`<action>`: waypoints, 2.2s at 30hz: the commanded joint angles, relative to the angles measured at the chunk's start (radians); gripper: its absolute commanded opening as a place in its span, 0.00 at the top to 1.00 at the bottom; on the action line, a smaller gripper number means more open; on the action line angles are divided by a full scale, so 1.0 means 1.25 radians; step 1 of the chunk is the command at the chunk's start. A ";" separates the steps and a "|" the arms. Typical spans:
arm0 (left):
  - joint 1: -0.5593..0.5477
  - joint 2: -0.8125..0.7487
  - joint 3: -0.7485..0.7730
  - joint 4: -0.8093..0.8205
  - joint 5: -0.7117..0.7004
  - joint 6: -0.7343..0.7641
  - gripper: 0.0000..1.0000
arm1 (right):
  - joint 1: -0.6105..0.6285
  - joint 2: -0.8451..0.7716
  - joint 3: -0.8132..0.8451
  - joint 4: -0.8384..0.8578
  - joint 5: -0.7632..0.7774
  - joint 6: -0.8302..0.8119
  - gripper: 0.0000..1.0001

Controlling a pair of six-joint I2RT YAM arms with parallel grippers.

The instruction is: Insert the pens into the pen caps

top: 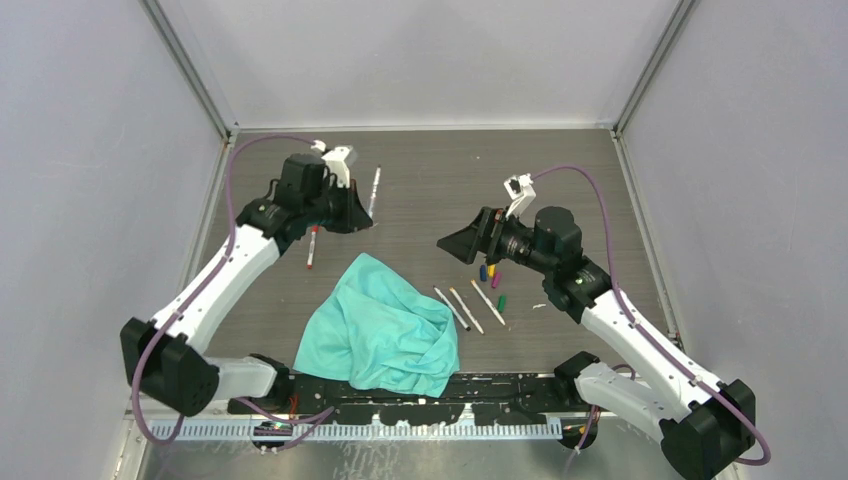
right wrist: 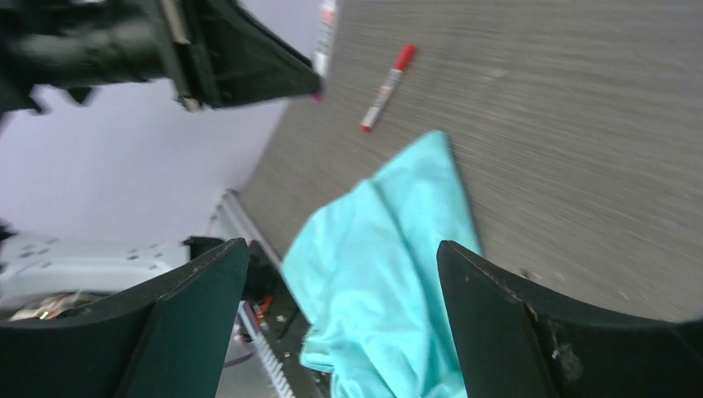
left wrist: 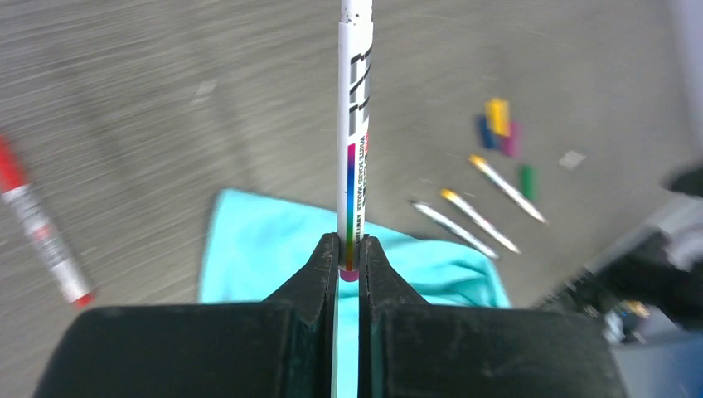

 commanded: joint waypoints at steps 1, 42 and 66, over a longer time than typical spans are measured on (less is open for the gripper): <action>-0.008 -0.091 -0.107 0.166 0.373 0.009 1.00 | 0.000 -0.015 -0.042 0.296 -0.180 0.097 0.09; -0.103 -0.115 -0.206 0.315 0.596 -0.082 0.48 | 0.111 0.169 -0.059 0.581 -0.077 0.221 0.99; -0.096 -0.190 -0.167 0.135 0.290 0.050 1.00 | 0.148 0.078 0.042 0.089 0.186 0.007 0.28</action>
